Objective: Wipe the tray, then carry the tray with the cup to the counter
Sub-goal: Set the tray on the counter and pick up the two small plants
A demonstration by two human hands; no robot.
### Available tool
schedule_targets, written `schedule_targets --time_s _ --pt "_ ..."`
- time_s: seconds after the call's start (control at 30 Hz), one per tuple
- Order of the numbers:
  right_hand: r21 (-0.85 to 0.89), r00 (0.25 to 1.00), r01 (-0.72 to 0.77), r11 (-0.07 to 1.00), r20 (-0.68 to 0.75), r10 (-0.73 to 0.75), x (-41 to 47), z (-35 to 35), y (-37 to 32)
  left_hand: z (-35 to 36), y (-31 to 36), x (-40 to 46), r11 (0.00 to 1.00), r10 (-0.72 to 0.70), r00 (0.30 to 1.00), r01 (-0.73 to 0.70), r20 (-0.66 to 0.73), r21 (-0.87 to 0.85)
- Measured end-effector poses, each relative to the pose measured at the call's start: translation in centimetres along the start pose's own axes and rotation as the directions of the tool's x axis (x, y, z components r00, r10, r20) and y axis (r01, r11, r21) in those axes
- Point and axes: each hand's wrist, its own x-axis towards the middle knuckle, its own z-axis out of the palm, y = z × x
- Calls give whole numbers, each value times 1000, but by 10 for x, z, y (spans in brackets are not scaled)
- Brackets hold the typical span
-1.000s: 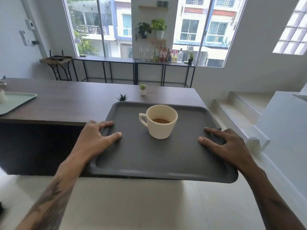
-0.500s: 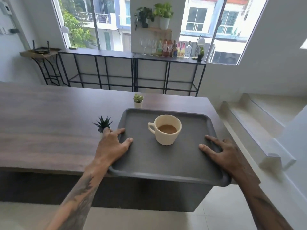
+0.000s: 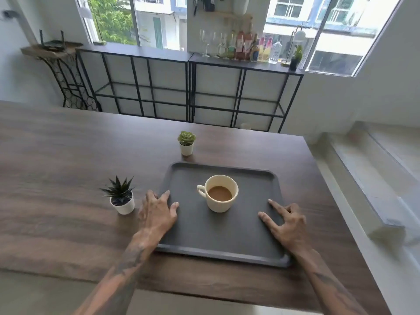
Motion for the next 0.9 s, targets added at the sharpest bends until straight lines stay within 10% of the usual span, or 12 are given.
schedule_targets --time_s 0.33,0.53,0.9 --pt "-375 999 -13 927 23 23 -4 9 -13 20 1 2 982 62 990 -37 -129 187" --pt "-200 967 226 953 166 -194 -8 24 -41 33 18 -4 927 350 936 -341 -33 158" --pt "-196 960 222 955 218 -178 -12 41 -35 48 14 1 935 313 946 -322 81 151"
